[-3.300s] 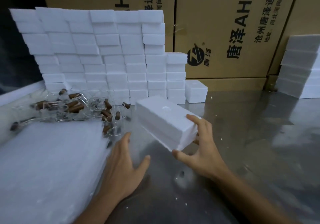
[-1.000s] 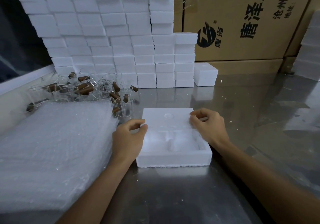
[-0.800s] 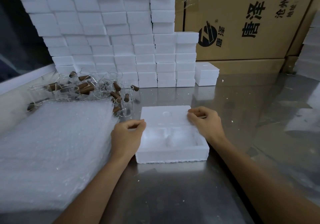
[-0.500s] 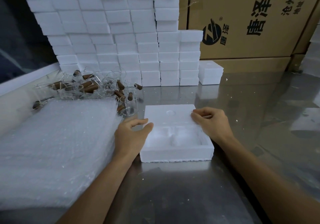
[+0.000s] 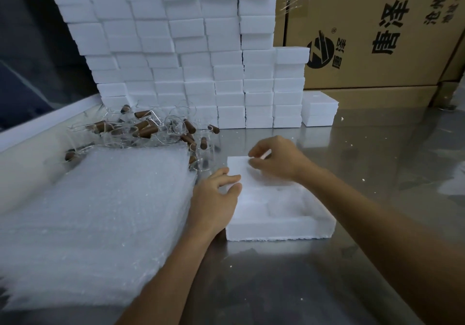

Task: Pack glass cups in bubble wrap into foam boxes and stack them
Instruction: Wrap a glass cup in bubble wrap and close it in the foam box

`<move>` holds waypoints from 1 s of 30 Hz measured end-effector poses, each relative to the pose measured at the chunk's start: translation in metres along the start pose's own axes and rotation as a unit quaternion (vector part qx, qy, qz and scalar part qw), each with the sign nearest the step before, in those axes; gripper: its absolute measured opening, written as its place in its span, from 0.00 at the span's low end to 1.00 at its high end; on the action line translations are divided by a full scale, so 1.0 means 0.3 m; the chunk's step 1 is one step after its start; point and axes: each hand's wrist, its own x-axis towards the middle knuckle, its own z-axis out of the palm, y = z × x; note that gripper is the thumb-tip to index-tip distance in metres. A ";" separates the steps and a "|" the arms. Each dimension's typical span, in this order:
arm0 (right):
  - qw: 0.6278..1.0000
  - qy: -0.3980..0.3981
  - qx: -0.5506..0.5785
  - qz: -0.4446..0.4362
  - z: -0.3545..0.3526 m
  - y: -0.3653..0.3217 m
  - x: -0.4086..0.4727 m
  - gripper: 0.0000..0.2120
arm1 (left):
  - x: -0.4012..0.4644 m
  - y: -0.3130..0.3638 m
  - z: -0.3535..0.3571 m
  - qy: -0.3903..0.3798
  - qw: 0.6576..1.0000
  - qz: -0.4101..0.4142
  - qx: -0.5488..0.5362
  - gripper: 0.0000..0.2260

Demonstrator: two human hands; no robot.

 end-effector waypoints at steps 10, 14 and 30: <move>0.980 -0.096 -0.139 -0.108 0.206 -0.183 0.254 0.23 | 0.005 -0.021 0.021 0.021 0.999 0.036 -0.022 0.09; 0.970 -0.127 -0.181 -0.098 0.246 -0.197 0.283 0.10 | 0.004 -0.026 0.022 0.026 0.999 0.027 -0.011 0.10; 0.995 0.062 0.034 -0.076 -0.076 -0.111 -0.141 0.04 | -0.005 0.002 0.003 0.003 1.000 -0.003 -0.008 0.10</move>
